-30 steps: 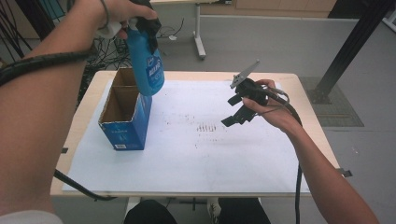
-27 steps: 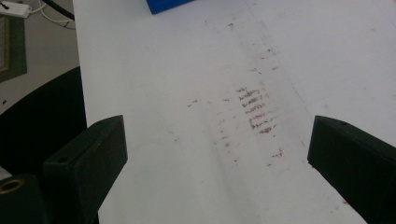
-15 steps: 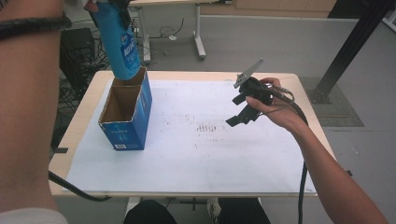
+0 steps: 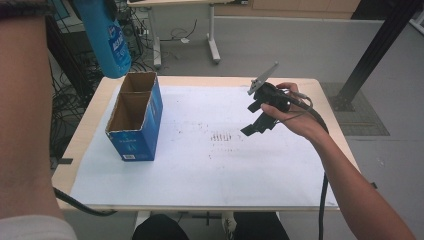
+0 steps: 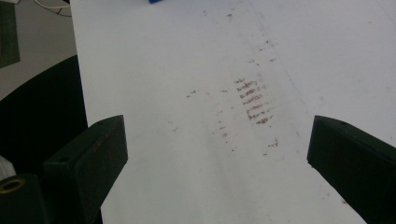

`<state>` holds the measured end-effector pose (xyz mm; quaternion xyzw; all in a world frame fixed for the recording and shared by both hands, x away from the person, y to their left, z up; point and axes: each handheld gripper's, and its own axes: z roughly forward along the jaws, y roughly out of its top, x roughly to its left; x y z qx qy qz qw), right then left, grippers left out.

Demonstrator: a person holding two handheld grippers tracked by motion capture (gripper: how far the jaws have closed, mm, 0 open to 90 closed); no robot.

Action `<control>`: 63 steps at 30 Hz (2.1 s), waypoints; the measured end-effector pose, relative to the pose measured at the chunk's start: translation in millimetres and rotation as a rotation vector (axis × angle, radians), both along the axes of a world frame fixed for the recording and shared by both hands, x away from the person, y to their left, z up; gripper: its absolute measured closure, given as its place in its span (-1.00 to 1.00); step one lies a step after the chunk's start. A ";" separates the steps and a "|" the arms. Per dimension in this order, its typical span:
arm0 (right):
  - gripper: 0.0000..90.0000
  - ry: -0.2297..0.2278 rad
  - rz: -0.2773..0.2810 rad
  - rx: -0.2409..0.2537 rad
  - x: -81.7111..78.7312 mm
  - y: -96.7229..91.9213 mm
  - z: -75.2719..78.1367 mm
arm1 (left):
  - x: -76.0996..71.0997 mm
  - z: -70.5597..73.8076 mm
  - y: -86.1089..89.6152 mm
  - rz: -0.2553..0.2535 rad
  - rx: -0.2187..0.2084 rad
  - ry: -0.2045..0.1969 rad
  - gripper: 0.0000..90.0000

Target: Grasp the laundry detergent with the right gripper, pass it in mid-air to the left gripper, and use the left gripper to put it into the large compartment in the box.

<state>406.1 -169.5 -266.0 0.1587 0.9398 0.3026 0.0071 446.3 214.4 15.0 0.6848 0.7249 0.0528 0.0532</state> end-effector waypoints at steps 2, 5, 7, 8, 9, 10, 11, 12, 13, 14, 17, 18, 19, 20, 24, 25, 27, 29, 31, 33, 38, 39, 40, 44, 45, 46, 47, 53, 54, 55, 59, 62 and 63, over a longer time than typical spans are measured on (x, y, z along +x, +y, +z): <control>-0.88 -0.002 0.001 -0.002 -0.3 -0.1 0.2 | -0.2 -0.2 1.4 0.008 -0.001 -0.003 -0.16; -0.88 -0.003 0.001 -0.009 -0.4 -0.2 0.3 | -0.4 -0.9 3.0 0.010 0.003 -0.007 -0.16; -0.88 -0.005 0.000 -0.008 -0.7 -0.3 1.0 | -0.4 -2.2 4.4 0.016 0.003 -0.012 -0.16; -0.88 -0.006 0.003 -0.008 -0.8 -0.1 1.1 | -0.4 -2.8 5.1 0.014 0.004 -0.009 -0.16; -0.88 -0.005 0.003 -0.009 -1.0 0.2 1.1 | -0.4 -4.9 5.8 0.018 0.002 -0.012 -0.16; -0.88 -0.005 0.006 -0.010 -1.4 1.1 0.8 | -0.4 -6.0 6.7 0.017 0.000 -0.010 -0.16; -0.88 -0.004 0.007 -0.011 -1.7 1.6 0.5 | -0.5 -7.2 6.8 0.018 0.000 -0.008 -0.16; -0.88 -0.005 0.010 -0.012 -1.8 2.0 0.2 | -0.5 -9.1 7.6 0.018 -0.001 -0.007 -0.16; -0.88 -0.004 0.011 -0.014 -2.2 2.5 0.0 | -0.6 -11.8 8.8 0.020 -0.003 -0.010 -0.16; -0.88 -0.004 0.014 -0.015 -2.5 3.1 -0.4 | -0.7 -13.8 9.9 0.021 -0.005 -0.008 -0.16; -0.88 -0.003 0.015 -0.018 -3.0 4.0 -1.0 | -1.0 -20.1 12.6 0.025 -0.006 -0.007 -0.16; -0.88 -0.005 0.017 -0.021 -3.1 4.3 -1.0 | -1.0 -22.6 13.2 0.025 -0.004 -0.007 -0.16; -0.88 -0.007 0.018 -0.021 -3.2 4.5 -0.9 | -0.9 -25.0 13.8 0.026 -0.003 -0.007 -0.16; -0.88 -0.008 0.018 -0.021 -3.2 4.7 -1.1 | -0.7 -28.4 14.6 0.026 -0.003 -0.006 -0.16; -0.88 -0.010 0.018 -0.028 -3.7 5.6 -1.1 | 0.1 -40.3 16.7 0.026 -0.010 -0.001 -0.16; -0.88 -0.012 0.018 -0.029 -3.8 5.7 -1.1 | 0.2 -42.6 17.0 0.025 -0.011 0.003 -0.16; -0.88 -0.013 0.017 -0.028 -3.7 5.5 -1.0 | 0.8 -50.7 17.6 0.023 -0.013 0.007 -0.16; -0.88 -0.014 0.018 -0.030 -3.9 5.6 -1.2 | 1.4 -58.4 18.1 0.022 -0.016 0.012 -0.16; -0.88 -0.015 0.018 -0.032 -4.4 6.0 -1.5 | 1.7 -66.4 18.3 0.019 -0.018 0.015 -0.16; -0.88 -0.014 0.019 -0.034 -4.3 6.4 -2.3 | 2.0 -73.6 18.0 0.013 -0.020 0.018 -0.16; -0.88 -0.011 0.027 -0.052 -3.8 8.5 -4.8 | 3.2 -93.9 19.9 0.003 -0.028 0.035 -0.17; -0.88 -0.011 0.028 -0.055 -3.6 8.8 -5.7 | 3.5 -98.3 20.7 0.004 -0.027 0.036 -0.17; -0.88 -0.009 0.027 -0.057 -3.6 8.9 -6.4 | 3.6 -100.0 21.0 0.004 -0.026 0.037 -0.17; -0.88 -0.006 0.024 -0.061 -2.9 9.1 -8.6 | 4.5 -113.7 23.1 -0.001 -0.022 0.043 -0.17; -0.88 -0.005 0.024 -0.065 -2.6 9.4 -8.9 | 4.6 -115.9 23.3 -0.003 -0.021 0.043 -0.17; -0.88 -0.006 0.023 -0.066 -2.5 9.7 -9.1 | 4.7 -118.9 23.5 -0.004 -0.022 0.044 -0.17; -0.88 -0.008 0.025 -0.067 -2.2 10.1 -9.3 | 4.8 -121.7 23.7 -0.004 -0.023 0.046 -0.17; -0.88 -0.011 0.028 -0.075 -1.6 12.0 -8.5 | 6.2 -141.0 25.3 -0.011 -0.029 0.057 -0.17; -0.88 -0.011 0.027 -0.074 -1.7 12.2 -8.5 | 6.5 -143.7 25.5 -0.011 -0.029 0.056 -0.17; -0.88 -0.012 0.028 -0.075 -1.6 12.2 -8.5 | 6.7 -146.7 25.7 -0.010 -0.028 0.056 -0.17; -0.87 -0.011 0.032 -0.086 -1.6 12.4 -9.6 | 7.5 -158.6 24.5 -0.013 -0.024 0.056 -0.17; -0.87 -0.013 0.032 -0.093 -1.4 11.9 -9.9 | 8.1 -165.8 23.3 -0.015 -0.032 0.057 -0.17; -0.87 -0.015 0.029 -0.091 -1.5 11.5 -9.9 | 8.4 -169.0 23.1 -0.016 -0.035 0.058 -0.17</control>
